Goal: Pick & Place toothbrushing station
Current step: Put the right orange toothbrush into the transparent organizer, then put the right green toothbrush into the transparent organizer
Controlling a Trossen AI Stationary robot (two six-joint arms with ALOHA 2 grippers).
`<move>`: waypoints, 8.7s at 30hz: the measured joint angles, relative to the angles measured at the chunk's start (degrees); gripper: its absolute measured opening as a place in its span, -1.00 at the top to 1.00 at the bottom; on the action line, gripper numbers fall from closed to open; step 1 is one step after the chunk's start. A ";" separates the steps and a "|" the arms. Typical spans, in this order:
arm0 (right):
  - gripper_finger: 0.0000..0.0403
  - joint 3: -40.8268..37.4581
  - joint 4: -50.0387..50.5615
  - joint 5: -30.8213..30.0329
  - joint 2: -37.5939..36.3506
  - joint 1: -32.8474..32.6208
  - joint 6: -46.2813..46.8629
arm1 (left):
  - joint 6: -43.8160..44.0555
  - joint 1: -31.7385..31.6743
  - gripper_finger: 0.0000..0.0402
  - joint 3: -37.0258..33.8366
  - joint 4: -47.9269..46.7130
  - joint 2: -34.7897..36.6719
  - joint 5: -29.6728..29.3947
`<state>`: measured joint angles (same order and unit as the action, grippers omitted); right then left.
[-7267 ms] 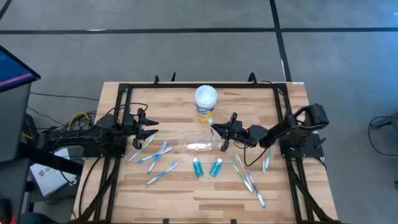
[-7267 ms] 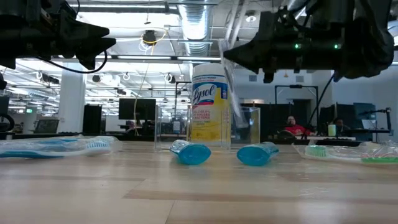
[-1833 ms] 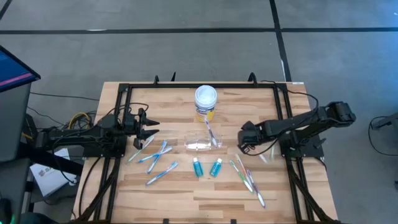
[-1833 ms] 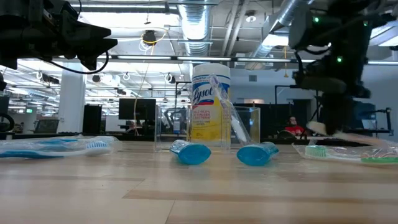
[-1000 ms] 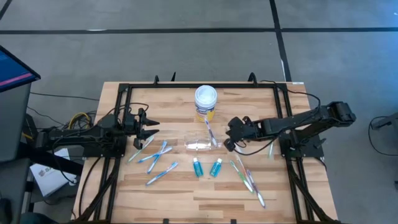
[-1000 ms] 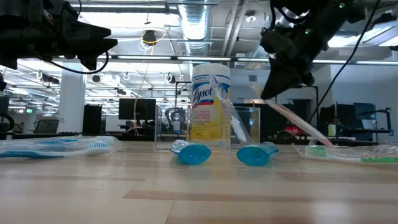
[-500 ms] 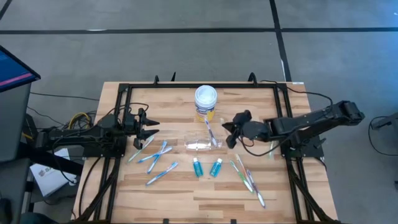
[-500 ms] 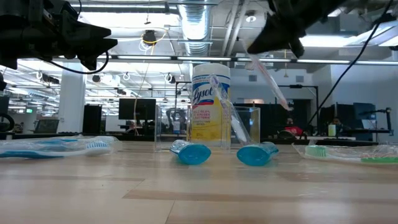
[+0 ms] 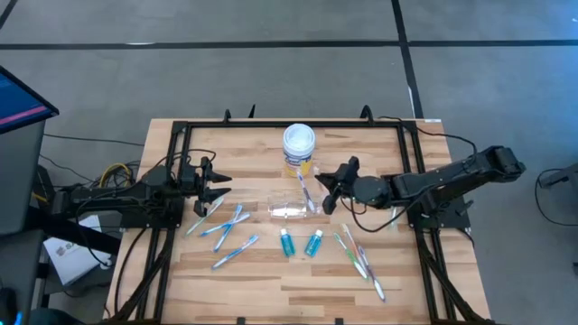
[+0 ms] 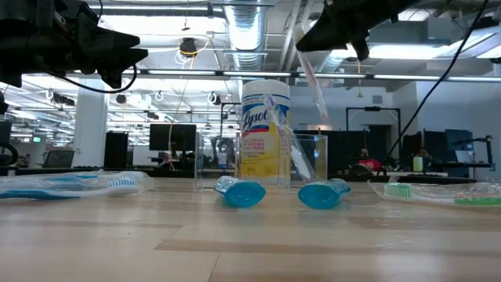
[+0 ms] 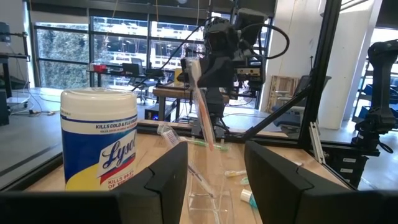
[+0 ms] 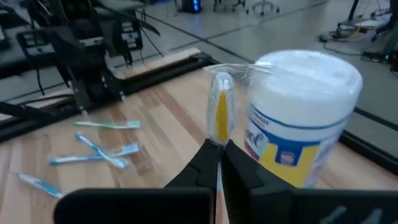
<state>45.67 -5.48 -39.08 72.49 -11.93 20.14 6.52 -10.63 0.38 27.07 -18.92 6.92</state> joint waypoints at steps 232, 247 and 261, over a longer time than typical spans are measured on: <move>1.00 -1.61 56.24 19.70 -0.80 -4.21 42.68 | 5.00 0.02 0.23 -0.02 0.51 0.00 0.02; 1.00 1.36 47.21 10.19 -5.57 -6.59 34.29 | 8.89 0.02 0.23 -0.02 6.69 -2.43 -0.04; 1.00 1.45 25.32 9.00 -4.72 -3.34 15.11 | 11.95 0.09 0.23 -0.02 32.94 -25.72 -1.36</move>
<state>47.12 19.84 -30.08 67.77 -15.27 35.26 18.47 -10.55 0.36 60.00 -44.64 5.56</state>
